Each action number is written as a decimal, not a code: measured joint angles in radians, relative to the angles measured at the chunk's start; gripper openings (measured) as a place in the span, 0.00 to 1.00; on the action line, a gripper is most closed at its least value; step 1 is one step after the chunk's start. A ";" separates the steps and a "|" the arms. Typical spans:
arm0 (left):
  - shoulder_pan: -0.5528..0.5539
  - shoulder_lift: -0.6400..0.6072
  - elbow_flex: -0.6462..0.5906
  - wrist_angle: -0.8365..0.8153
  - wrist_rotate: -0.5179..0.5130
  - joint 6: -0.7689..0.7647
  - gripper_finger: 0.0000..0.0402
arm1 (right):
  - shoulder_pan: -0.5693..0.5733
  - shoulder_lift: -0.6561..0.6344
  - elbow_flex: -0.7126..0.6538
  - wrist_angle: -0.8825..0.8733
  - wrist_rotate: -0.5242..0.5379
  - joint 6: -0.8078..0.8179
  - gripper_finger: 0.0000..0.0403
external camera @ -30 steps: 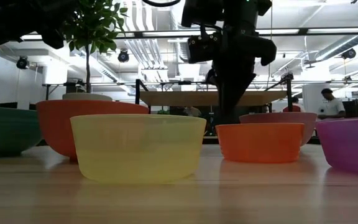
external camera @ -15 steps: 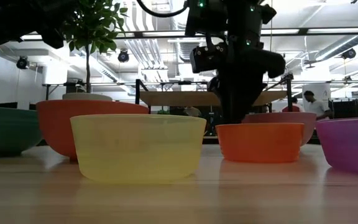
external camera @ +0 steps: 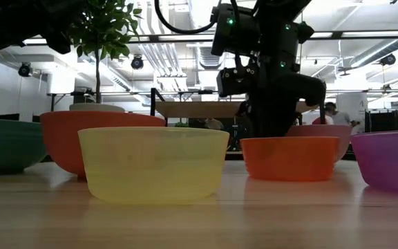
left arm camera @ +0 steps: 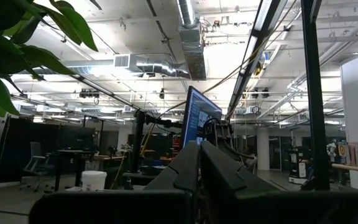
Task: Place and stack bowls onto a shelf
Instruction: Put the transparent orange bowl on the shelf
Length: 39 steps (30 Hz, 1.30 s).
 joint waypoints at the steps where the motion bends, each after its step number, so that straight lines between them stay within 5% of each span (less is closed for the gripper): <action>1: 0.000 0.000 0.000 0.000 0.000 0.000 0.00 | 0.000 0.000 0.000 0.000 -0.001 0.000 0.18; 5: 0.000 0.000 0.000 0.005 0.000 0.000 0.00 | 0.000 0.000 0.000 0.001 -0.025 -0.005 0.04; 12: 0.000 0.000 0.000 0.008 0.000 0.000 0.00 | 0.000 -0.002 0.040 -0.039 -0.043 0.000 0.02; 23: 0.000 0.000 0.000 0.025 0.000 0.000 0.00 | -0.053 -0.005 0.313 -0.272 -0.051 0.016 0.02; 39: 0.000 0.000 0.000 0.052 0.000 -0.011 0.00 | -0.490 0.022 0.775 -0.283 -0.080 0.335 0.02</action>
